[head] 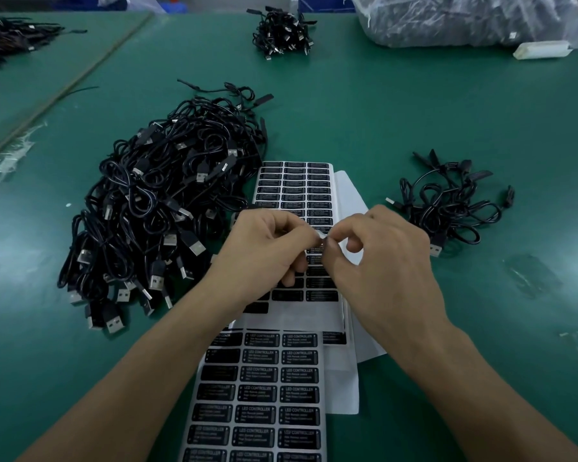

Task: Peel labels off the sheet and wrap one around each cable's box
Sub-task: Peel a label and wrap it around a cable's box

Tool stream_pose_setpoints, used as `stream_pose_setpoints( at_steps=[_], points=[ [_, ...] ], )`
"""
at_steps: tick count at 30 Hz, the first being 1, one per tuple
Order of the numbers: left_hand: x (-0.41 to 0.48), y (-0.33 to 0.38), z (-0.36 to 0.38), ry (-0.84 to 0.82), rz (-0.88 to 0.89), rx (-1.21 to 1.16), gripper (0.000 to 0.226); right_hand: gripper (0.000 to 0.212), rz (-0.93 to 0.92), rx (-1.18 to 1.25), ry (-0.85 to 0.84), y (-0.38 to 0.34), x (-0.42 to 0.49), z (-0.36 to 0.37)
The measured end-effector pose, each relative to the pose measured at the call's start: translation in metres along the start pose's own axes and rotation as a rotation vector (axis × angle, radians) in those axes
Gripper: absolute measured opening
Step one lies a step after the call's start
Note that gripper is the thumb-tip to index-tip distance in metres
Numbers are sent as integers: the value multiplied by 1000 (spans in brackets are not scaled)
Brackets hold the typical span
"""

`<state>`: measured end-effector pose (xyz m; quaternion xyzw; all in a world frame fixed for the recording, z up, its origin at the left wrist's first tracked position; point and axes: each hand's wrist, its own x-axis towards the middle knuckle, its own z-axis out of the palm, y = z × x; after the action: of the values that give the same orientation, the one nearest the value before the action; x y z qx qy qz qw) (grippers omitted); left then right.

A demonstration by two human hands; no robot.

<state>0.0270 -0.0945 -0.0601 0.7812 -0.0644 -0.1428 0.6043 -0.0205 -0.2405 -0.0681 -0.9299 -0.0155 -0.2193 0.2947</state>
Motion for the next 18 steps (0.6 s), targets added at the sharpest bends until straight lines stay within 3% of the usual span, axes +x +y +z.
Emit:
stream_pose_setpoints(
  at_steps=[6, 12, 18],
  points=[
    [-1, 0, 0, 5, 30, -51, 23, 10, 61, 73, -12, 3, 2, 0],
    [-2, 0, 0, -52, 47, -12, 7, 24, 384, 740, -144, 10, 12, -7],
    [-3, 1, -2, -101, 73, 19, 21, 22, 431, 879, -191, 12, 13, -8]
  ],
)
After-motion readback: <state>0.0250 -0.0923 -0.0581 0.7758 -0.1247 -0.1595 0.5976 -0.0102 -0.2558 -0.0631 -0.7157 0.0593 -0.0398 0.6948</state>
